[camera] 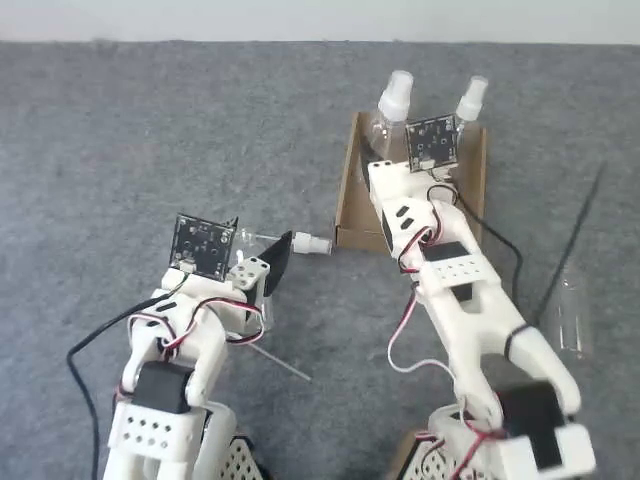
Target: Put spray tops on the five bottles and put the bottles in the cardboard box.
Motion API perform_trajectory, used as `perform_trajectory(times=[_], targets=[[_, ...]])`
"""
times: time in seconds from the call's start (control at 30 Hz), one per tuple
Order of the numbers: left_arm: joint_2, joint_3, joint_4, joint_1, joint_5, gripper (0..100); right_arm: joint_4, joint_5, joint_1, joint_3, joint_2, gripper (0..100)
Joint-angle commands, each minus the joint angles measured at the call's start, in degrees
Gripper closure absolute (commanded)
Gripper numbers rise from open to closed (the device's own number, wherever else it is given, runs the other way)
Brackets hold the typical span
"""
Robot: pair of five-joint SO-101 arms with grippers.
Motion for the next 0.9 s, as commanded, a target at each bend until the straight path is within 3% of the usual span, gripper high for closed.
perform_trajectory(times=[0.0,0.7,0.87], targets=[[-1.3,-0.6,-1.7,-0.3,-0.4,76,-7.0,-0.2,0.8,-0.7,3.5,99.3],[-1.3,-0.6,-1.8,-0.5,-0.4,76,-10.4,3.9,0.3,-0.2,13.1,98.7],[-1.3,-0.6,-1.8,-0.5,-0.4,76,-10.5,3.9,0.2,1.6,12.5,85.3]])
